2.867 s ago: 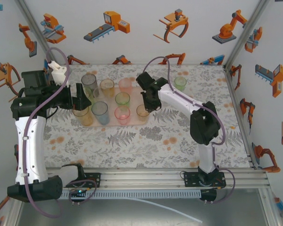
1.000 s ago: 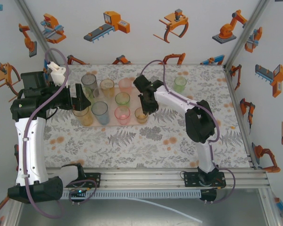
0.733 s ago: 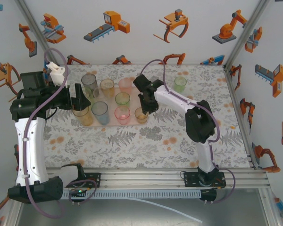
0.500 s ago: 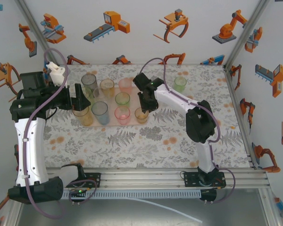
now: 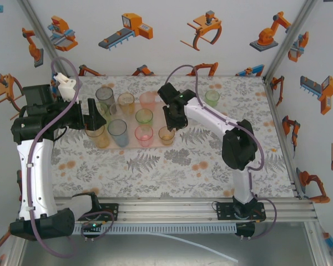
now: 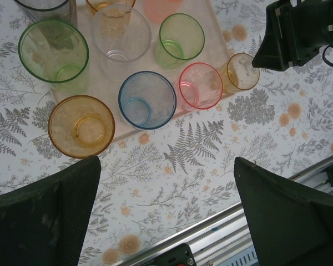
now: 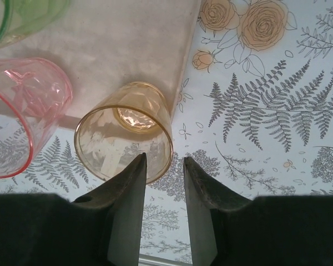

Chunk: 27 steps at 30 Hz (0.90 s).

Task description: Place the glasses into the tray

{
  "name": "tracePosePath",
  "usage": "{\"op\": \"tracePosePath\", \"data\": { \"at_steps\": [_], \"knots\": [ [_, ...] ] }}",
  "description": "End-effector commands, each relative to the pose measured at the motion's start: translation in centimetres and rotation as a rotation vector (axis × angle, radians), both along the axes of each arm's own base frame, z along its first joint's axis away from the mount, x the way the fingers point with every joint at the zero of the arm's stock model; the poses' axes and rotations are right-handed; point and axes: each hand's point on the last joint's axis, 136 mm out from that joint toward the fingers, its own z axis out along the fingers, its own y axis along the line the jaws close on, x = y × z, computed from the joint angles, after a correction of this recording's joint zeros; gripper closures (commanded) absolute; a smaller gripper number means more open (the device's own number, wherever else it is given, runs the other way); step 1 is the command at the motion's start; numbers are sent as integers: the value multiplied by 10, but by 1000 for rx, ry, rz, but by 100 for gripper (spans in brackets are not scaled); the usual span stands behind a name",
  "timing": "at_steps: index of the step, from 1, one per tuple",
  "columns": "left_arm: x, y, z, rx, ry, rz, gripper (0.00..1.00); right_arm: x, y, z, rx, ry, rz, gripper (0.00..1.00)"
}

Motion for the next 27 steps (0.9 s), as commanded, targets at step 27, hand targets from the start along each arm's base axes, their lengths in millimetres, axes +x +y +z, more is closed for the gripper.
{"op": "tracePosePath", "data": {
  "at_steps": [27],
  "knots": [
    [8,-12,16,17,-22,-82,3,107,-209,107,35,-304,-439,58]
  ]
}}
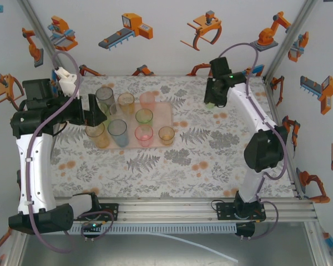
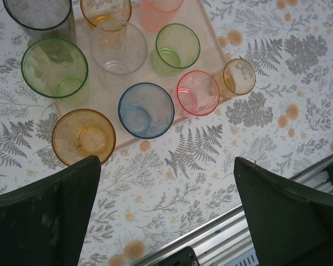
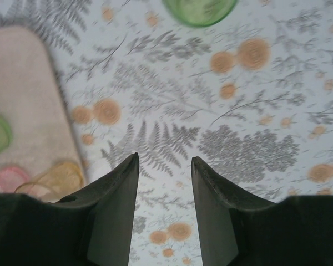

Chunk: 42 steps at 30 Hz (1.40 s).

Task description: Place the glasses into the tray

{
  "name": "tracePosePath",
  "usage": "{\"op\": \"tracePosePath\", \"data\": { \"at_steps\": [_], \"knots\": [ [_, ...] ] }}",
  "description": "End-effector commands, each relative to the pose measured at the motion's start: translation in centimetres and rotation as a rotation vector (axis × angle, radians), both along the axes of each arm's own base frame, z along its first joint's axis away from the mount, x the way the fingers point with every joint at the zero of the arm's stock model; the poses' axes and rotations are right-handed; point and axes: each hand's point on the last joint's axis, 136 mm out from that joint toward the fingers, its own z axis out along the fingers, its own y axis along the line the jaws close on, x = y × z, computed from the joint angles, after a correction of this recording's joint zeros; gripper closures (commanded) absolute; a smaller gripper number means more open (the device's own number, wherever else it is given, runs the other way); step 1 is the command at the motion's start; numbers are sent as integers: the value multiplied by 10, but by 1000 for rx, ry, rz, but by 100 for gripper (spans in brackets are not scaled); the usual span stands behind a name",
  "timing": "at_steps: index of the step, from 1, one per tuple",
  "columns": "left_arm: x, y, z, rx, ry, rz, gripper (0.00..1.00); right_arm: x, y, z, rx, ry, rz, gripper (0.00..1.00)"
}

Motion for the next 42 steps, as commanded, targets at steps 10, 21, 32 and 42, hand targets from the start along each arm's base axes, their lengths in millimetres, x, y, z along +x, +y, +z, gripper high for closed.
{"op": "tracePosePath", "data": {
  "at_steps": [10,21,32,42],
  "knots": [
    [7,-6,-4,-9,37,-43,3,77,-62,-4,11,-135,-102,58],
    [13,-2,-15,-11,74,-27,3,116,-67,-50,49,-100,-84,59],
    [19,1,-24,-20,101,-17,3,136,-64,-78,61,-80,-71,60],
    [19,0,-22,-27,97,-22,3,131,-60,-98,73,-22,-64,66]
  ]
}}
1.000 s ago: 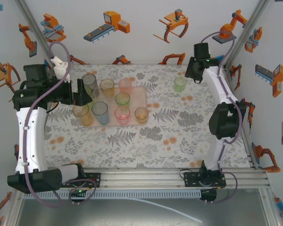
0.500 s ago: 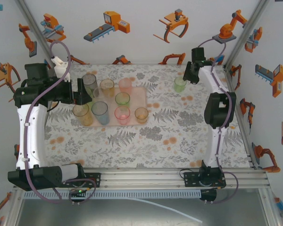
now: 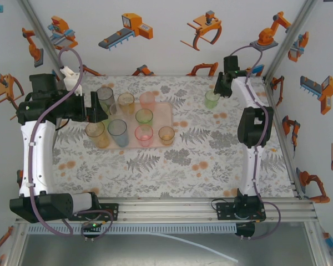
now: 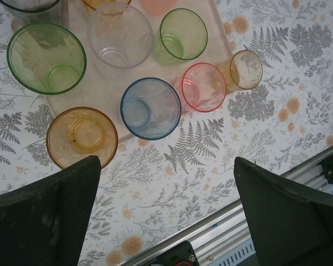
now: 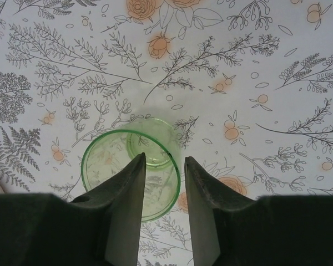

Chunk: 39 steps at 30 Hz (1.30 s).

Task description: Place the glasses into the tray

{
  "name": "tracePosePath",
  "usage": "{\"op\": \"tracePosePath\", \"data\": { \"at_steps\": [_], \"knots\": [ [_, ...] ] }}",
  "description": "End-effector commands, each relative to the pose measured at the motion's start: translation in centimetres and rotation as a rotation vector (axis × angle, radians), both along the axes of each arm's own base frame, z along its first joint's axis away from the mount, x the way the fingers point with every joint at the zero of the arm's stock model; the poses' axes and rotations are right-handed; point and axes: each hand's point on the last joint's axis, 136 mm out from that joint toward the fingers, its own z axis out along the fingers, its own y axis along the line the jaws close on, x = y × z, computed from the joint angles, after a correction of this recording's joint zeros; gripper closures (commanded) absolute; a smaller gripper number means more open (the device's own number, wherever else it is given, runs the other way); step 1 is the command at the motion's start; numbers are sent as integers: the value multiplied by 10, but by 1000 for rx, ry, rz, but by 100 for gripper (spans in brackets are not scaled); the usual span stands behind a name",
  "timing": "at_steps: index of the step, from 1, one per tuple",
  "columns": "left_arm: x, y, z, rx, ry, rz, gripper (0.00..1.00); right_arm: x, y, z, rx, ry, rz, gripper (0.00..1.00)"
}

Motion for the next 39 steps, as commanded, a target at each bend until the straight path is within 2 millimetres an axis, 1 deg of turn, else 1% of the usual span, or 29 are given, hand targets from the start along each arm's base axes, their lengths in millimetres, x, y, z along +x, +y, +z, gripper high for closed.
{"op": "tracePosePath", "data": {
  "at_steps": [1,6,14,18,25,28,33,39],
  "knots": [
    [-3,-3,6,-17,-7,-19,3,-2,-2,-4,3,21,10,67],
    [-3,-4,6,-22,-6,-19,3,-9,-3,-13,-14,53,21,72],
    [-3,-4,6,-23,-6,-17,3,-17,-7,-22,-48,91,33,73],
    [-3,-3,7,-22,-8,-15,3,-17,-7,-25,-47,100,39,74],
    [-6,-4,6,-22,-7,-16,3,-19,-2,-34,-31,123,51,82],
    [-7,-4,7,-23,-12,-15,3,-21,0,-35,-46,131,57,83],
    [-8,-4,9,-25,-18,-16,3,-24,-1,-35,-55,142,63,85],
    [-11,-5,10,-25,-25,-17,3,-27,-1,-22,-57,127,72,93]
  ]
}}
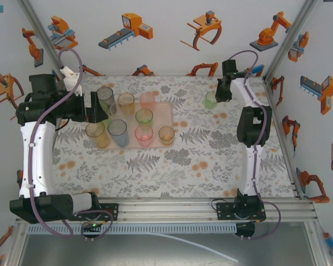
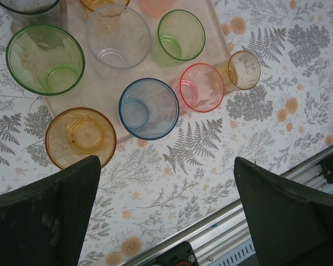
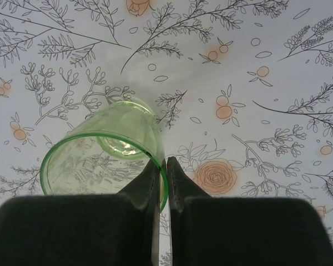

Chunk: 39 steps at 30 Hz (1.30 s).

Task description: Place the glasses into the tray

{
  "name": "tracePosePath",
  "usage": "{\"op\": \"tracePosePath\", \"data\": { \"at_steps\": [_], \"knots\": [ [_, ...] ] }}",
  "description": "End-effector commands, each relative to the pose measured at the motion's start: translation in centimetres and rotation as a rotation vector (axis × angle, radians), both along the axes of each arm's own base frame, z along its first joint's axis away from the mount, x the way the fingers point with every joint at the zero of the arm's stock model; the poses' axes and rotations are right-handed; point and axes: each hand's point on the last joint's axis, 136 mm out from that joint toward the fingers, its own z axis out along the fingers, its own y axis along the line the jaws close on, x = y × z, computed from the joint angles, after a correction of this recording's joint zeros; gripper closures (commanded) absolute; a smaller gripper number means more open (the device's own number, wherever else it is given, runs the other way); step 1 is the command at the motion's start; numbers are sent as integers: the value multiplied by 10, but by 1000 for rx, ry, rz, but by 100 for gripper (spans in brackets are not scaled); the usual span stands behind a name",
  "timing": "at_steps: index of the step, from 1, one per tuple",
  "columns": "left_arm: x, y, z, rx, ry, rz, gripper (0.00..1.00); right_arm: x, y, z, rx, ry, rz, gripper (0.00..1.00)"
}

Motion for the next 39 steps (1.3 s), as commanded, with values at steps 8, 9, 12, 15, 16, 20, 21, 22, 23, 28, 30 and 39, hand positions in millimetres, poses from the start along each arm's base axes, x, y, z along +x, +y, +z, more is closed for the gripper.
{"op": "tracePosePath", "data": {
  "at_steps": [8,9,12,15,16,20,21,22,23,28,30,39],
  "knots": [
    [-10,-2,11,-15,-29,-5,3,-10,4,29,6,-16,26,100],
    [-10,-2,10,-17,-28,-5,3,-11,4,31,5,-19,27,100],
    [-11,-3,11,-23,-29,-5,3,-13,3,38,4,-30,25,100],
    [-12,-4,12,-29,-28,-7,3,-18,4,47,12,-41,29,100],
    [-12,-4,12,-30,-29,-7,3,-19,4,49,12,-44,29,100],
    [-9,-4,12,-31,-29,-8,3,-25,4,56,18,-56,35,100],
    [-10,-4,13,-33,-30,-6,3,-27,4,57,18,-58,35,100],
    [-9,-4,13,-35,-30,-6,3,-29,4,57,19,-58,33,100],
    [-10,-5,13,-35,-31,-7,3,-31,4,58,19,-59,31,100],
    [-12,-4,12,-27,-34,-4,3,-44,7,64,23,-63,33,100],
    [-13,-3,11,-24,-35,-4,3,-50,11,67,28,-65,35,100],
    [-14,-1,4,-8,-31,4,3,-77,33,83,35,-76,75,100]
  ]
}}
